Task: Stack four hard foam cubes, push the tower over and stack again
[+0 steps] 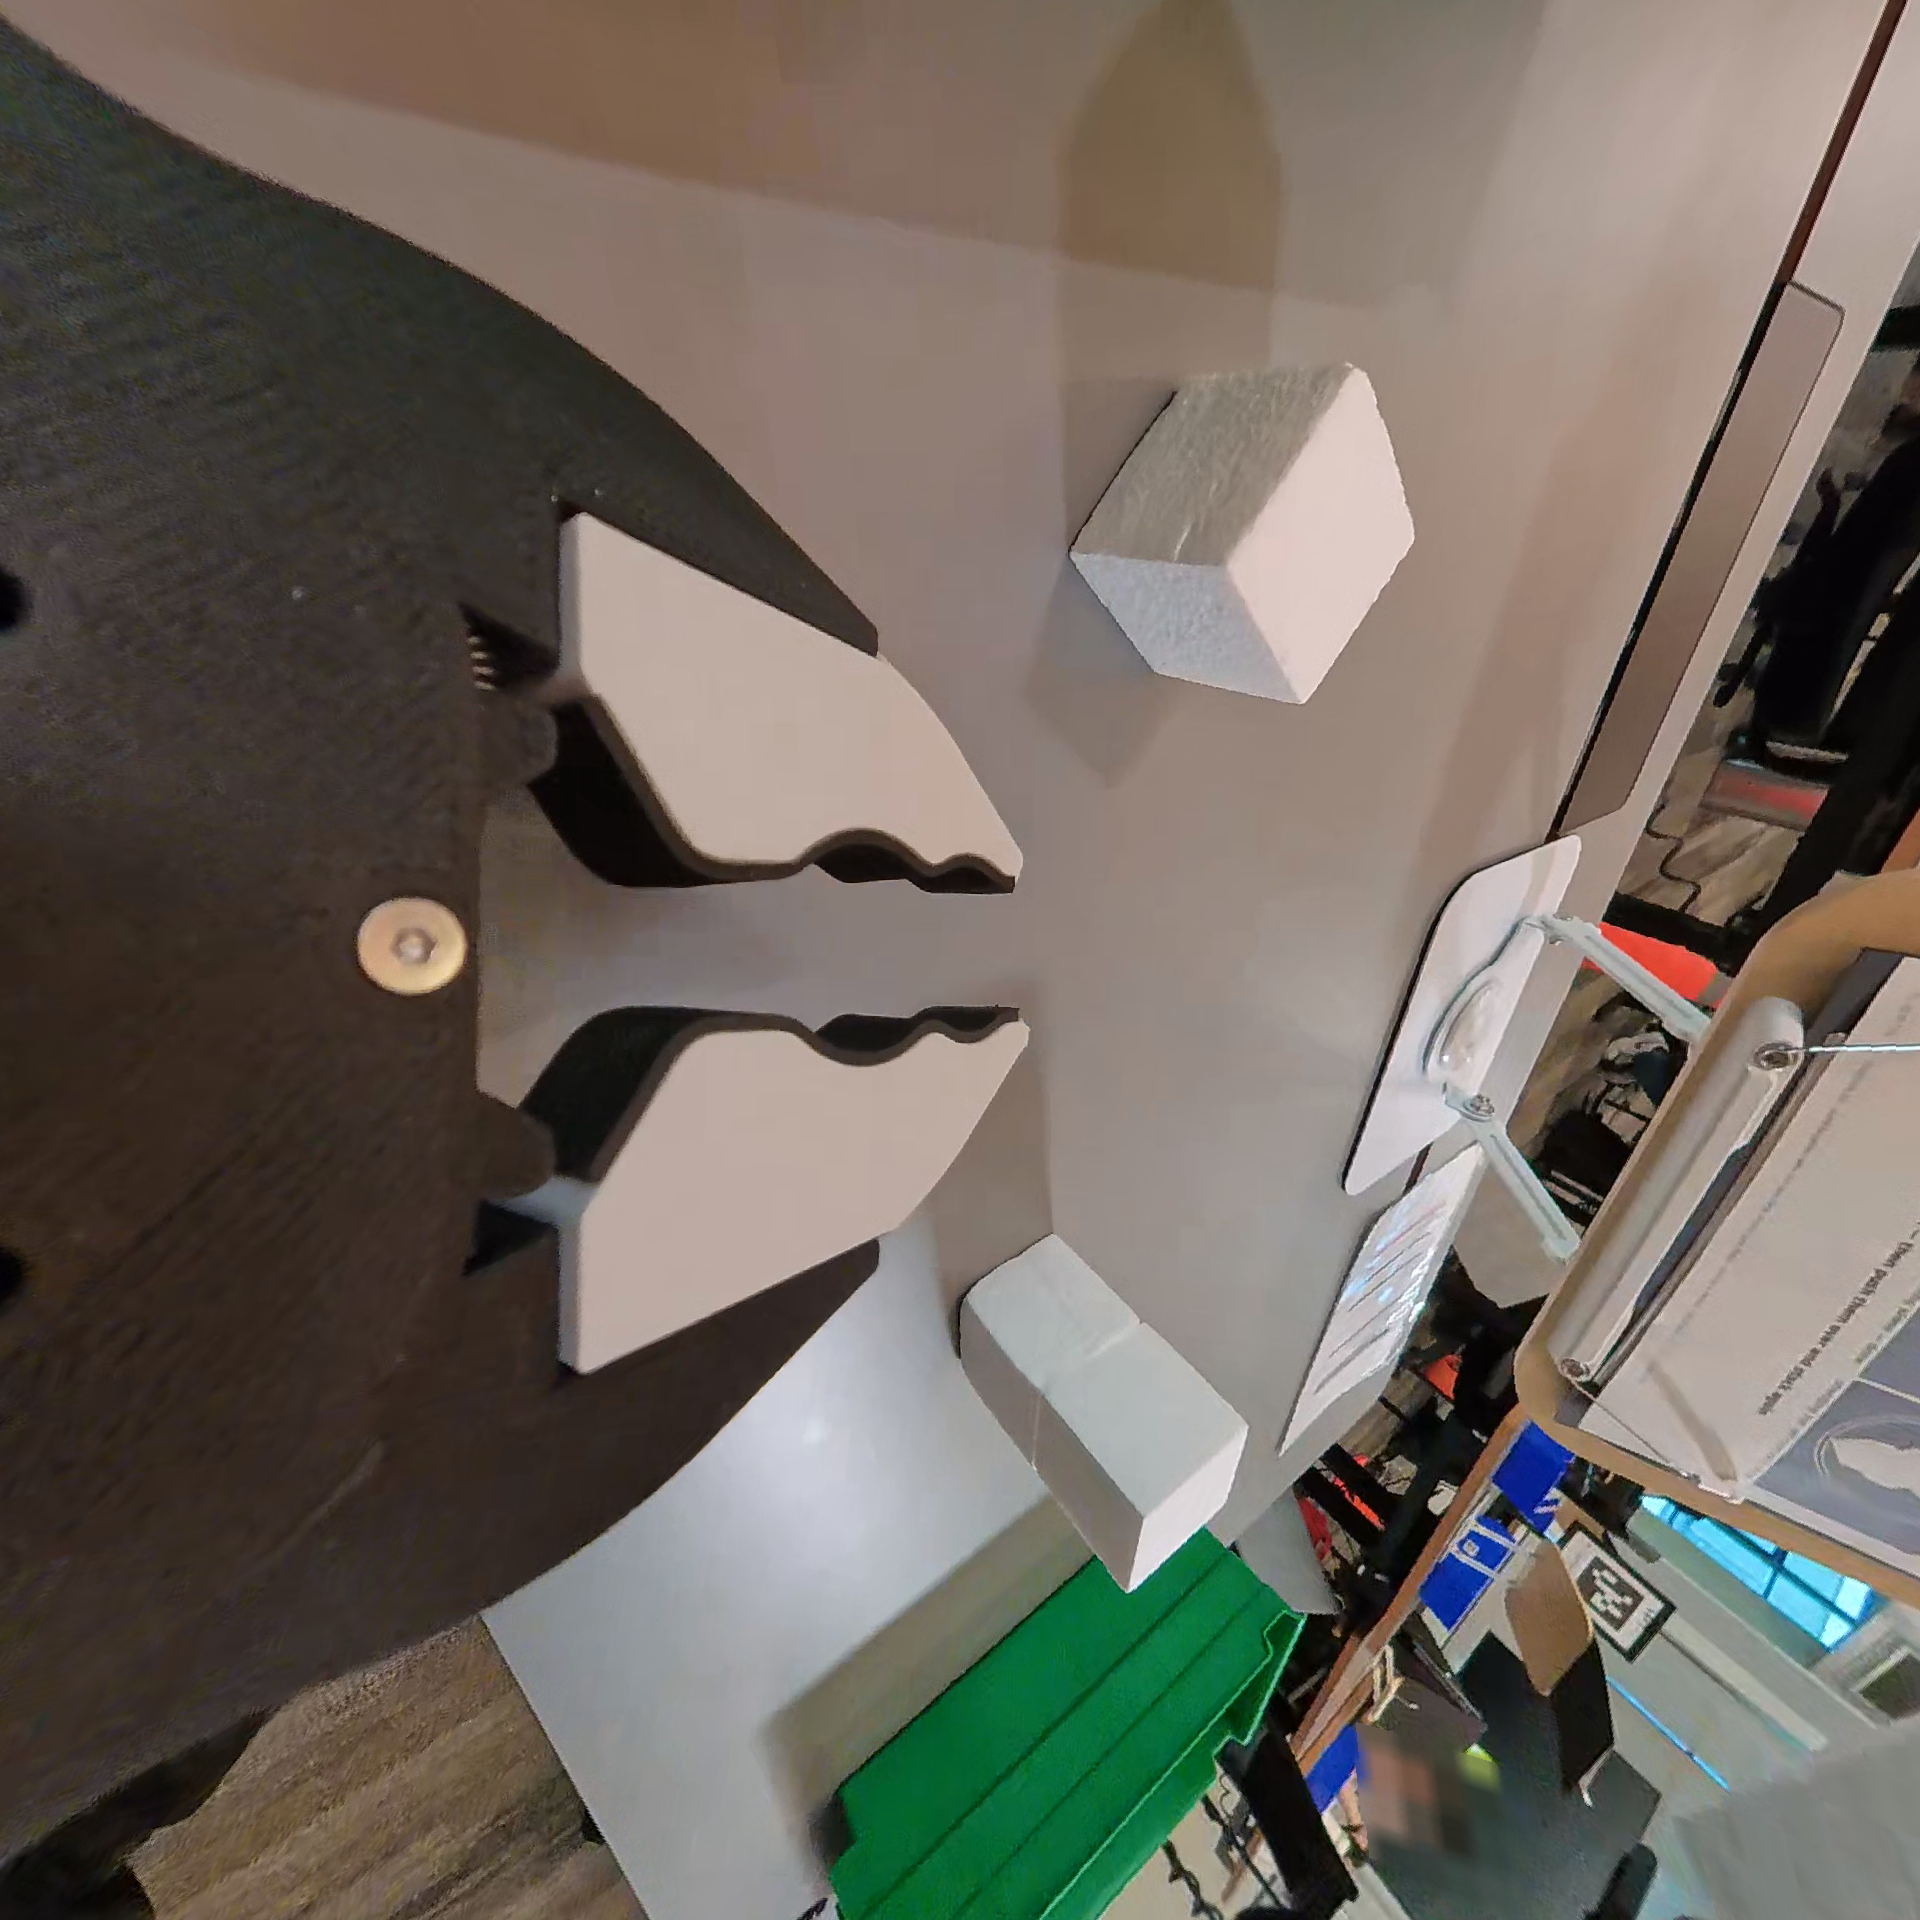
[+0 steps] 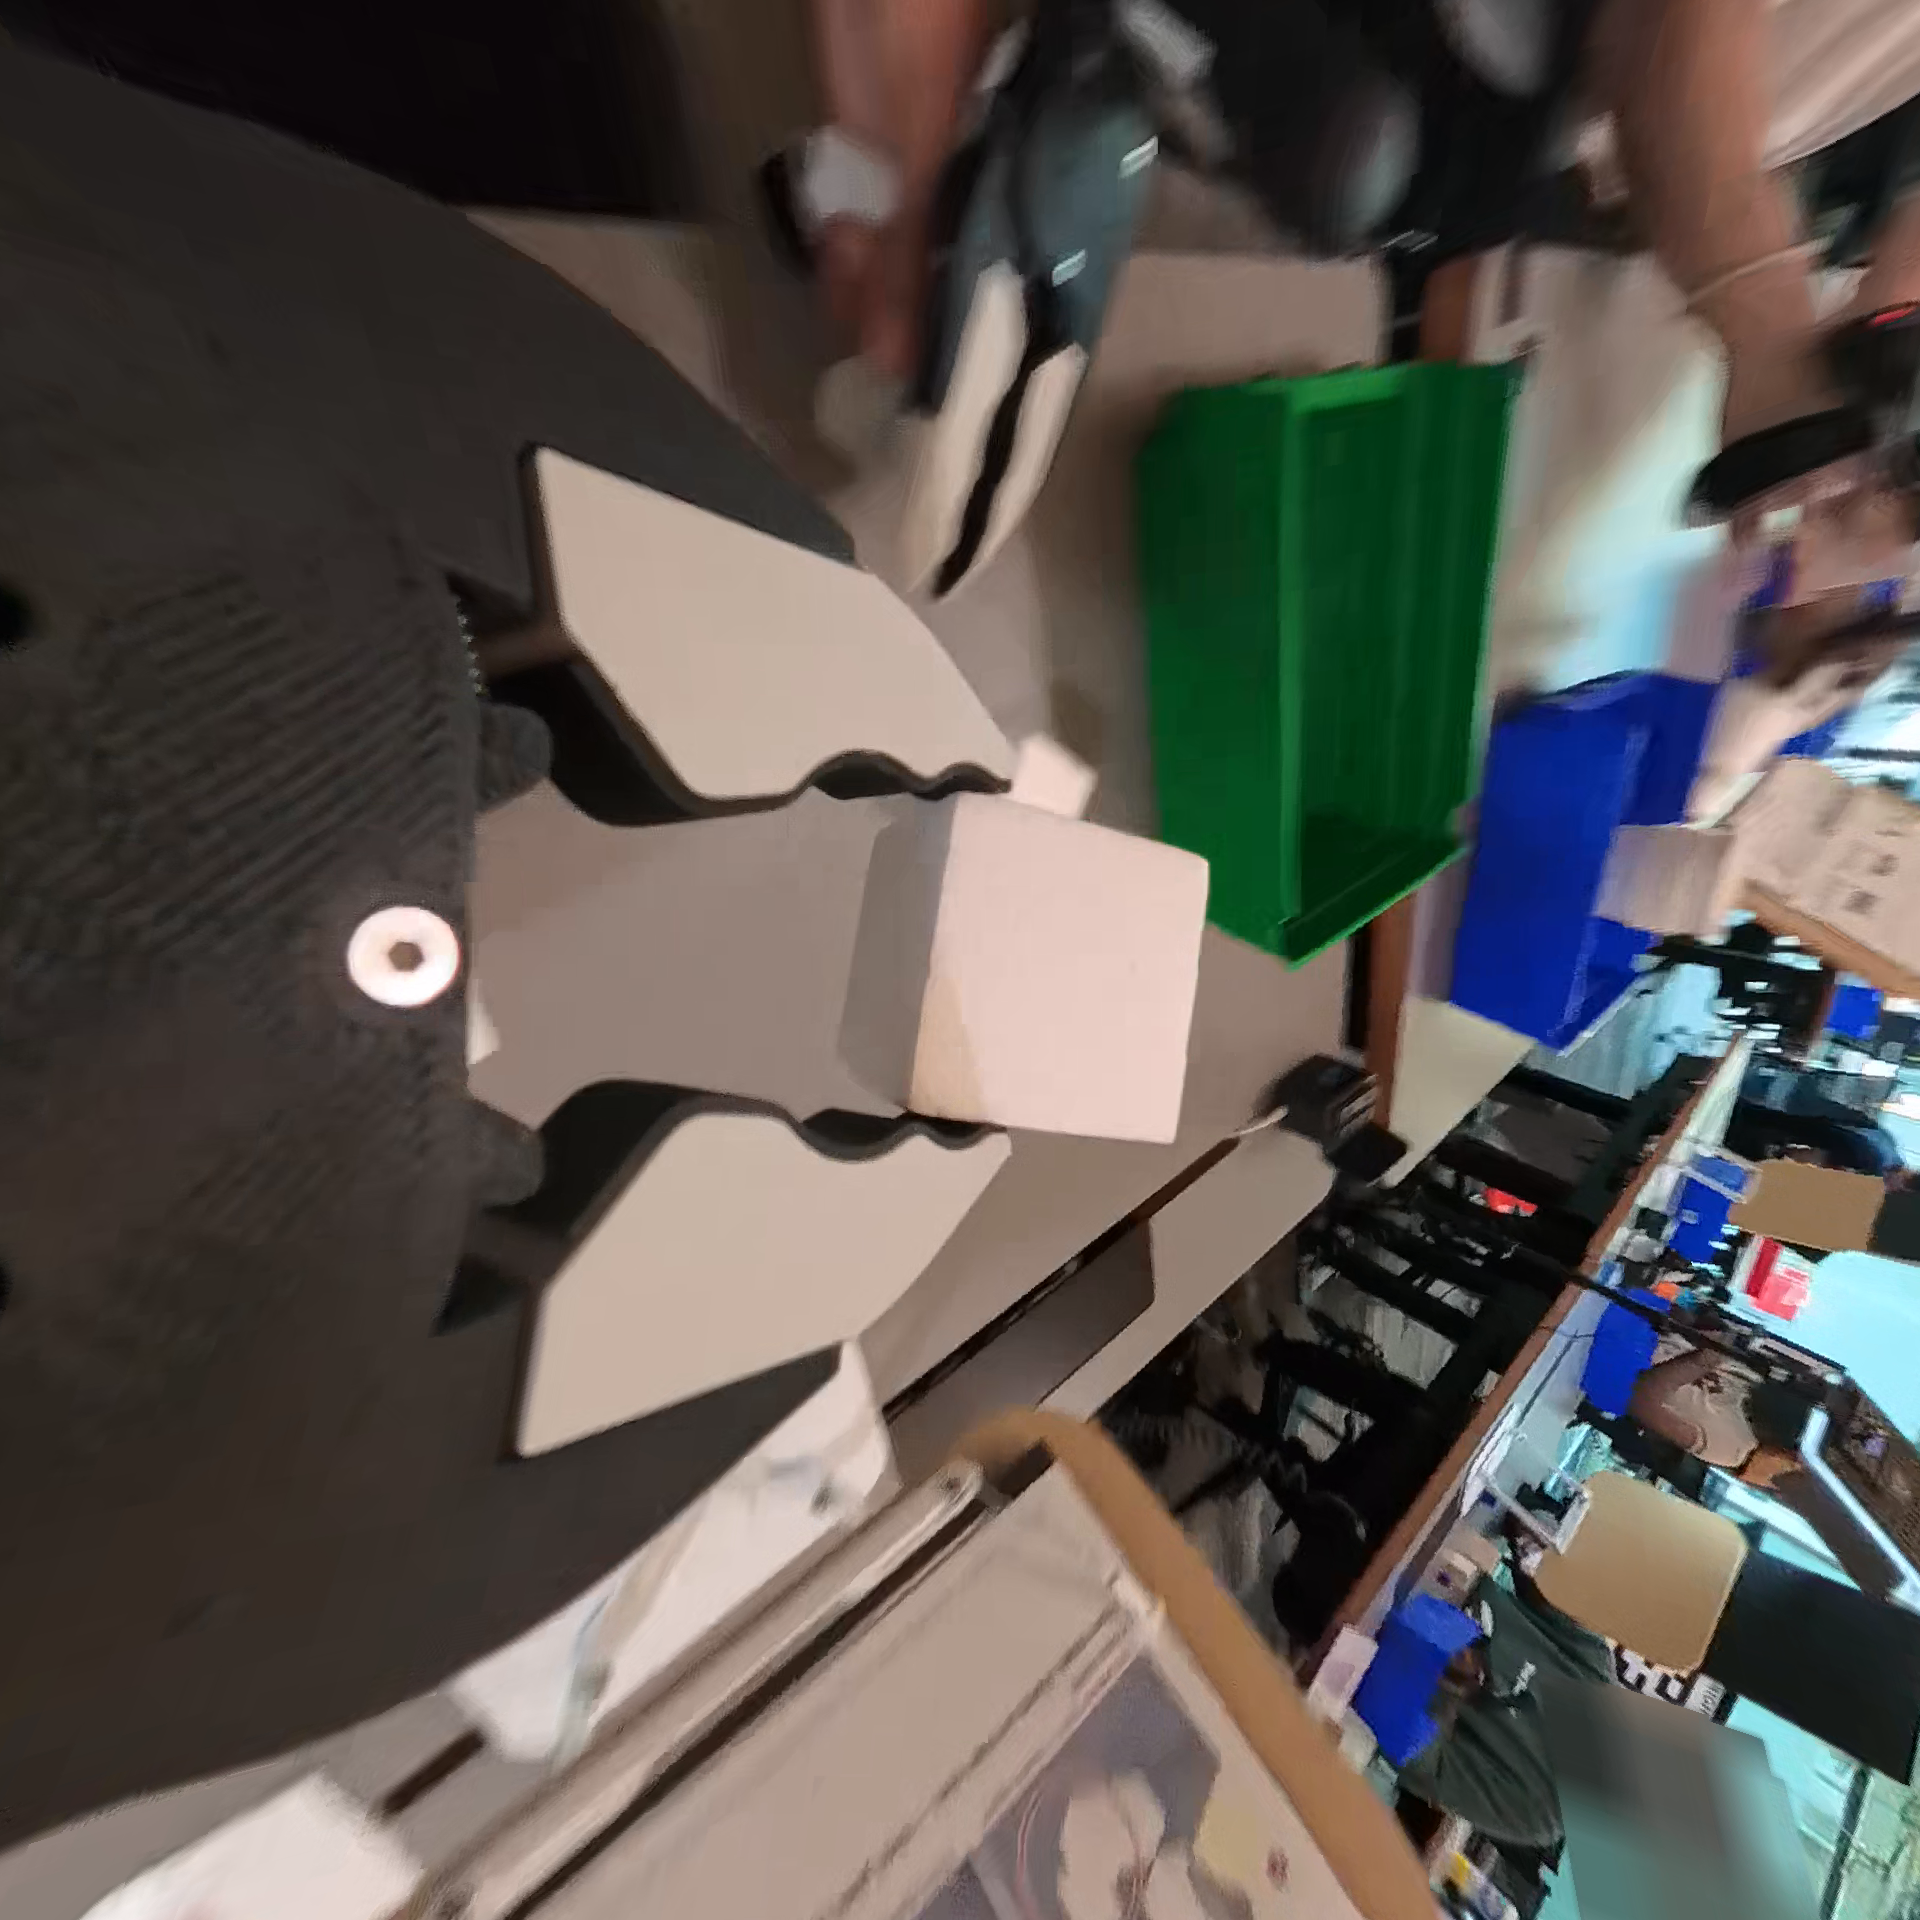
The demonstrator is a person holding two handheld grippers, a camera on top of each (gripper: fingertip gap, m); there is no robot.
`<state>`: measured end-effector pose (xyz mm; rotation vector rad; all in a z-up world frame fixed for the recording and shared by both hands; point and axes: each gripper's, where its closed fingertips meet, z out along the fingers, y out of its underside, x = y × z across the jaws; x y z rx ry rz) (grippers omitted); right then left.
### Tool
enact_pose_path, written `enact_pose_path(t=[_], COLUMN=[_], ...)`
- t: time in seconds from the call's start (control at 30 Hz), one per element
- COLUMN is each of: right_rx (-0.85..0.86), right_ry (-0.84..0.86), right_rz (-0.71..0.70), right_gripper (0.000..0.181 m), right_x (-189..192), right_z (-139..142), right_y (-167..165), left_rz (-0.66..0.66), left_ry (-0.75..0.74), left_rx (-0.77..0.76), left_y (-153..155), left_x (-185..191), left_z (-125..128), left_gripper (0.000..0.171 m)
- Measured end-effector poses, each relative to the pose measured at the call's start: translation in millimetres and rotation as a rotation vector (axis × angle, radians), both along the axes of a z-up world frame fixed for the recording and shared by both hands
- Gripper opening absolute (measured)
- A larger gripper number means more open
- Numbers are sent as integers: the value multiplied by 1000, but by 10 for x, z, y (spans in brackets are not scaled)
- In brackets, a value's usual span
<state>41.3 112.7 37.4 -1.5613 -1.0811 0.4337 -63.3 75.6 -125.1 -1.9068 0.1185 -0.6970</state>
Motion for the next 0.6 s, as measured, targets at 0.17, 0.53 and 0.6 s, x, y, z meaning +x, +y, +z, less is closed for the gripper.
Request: enact_pose_path(t=[0.17, 0.53, 0.6], right_rx=[-27, -257, -288], right_ry=[-106, -303, -340], right_rz=[48, 383, 417], right_gripper=[59, 59, 59], right_x=[818, 1112, 1083], right_z=[-293, -841, -963], right_y=[-31, -101, -108], left_rz=[-21, -57, -57], left_ry=[5, 35, 31], left_rx=[-13, -19, -24], left_y=[-12, -33, -31], left_x=[55, 128, 127], left_z=[-37, -72, -79], left_gripper=[21, 21, 21])
